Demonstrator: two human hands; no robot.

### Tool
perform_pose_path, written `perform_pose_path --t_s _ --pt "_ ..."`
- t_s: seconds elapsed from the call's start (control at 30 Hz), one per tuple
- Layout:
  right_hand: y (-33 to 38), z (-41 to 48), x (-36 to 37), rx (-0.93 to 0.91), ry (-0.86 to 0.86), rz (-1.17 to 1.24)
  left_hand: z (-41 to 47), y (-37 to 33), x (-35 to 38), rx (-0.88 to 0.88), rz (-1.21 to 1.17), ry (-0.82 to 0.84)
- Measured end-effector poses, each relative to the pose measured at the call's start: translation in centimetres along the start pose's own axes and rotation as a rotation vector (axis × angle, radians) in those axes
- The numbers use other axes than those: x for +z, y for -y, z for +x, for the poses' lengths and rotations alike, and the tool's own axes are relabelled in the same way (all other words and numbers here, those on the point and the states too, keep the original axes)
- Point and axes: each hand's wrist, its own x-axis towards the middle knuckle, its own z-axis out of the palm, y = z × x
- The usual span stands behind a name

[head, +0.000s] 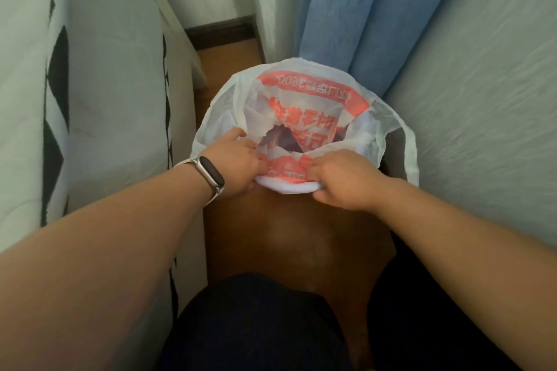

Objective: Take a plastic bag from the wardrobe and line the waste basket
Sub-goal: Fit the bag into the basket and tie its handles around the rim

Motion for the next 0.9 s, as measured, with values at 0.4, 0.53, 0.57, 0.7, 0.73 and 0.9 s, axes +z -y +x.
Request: perform_pose_path --t_s 0.4,0.53,0.57,0.7,0.73,0.9 --pt "-0.6 0.5 -0.8 0.009 -0.227 -0.131 -0.2 -0.9 -3.2 -0.022 -0.088 -0.055" --pt "0.5 0.2 -2.1 0.014 -0.308 -0.026 -0.8 -1.6 -5.1 -0.057 -0.400 -0.196" --pt "0.9 -0.1 -2.4 0.007 -0.331 0.021 -1.0 -1.8 -5.2 -0.062 -0.467 -0.212" --pt "1.7 -0.6 -3.4 0.037 -0.378 0.119 -0.4 -1.9 -5.7 -0.029 -0.551 -0.259" --pt "1.6 -0.6 -3.5 0.047 -0.404 0.123 -0.2 -1.9 -5.9 -0.020 -0.565 -0.268" --pt "0.8 -0.8 -4.6 0.098 -0.526 0.246 0.8 -0.4 -7.5 0.005 -0.548 -0.316"
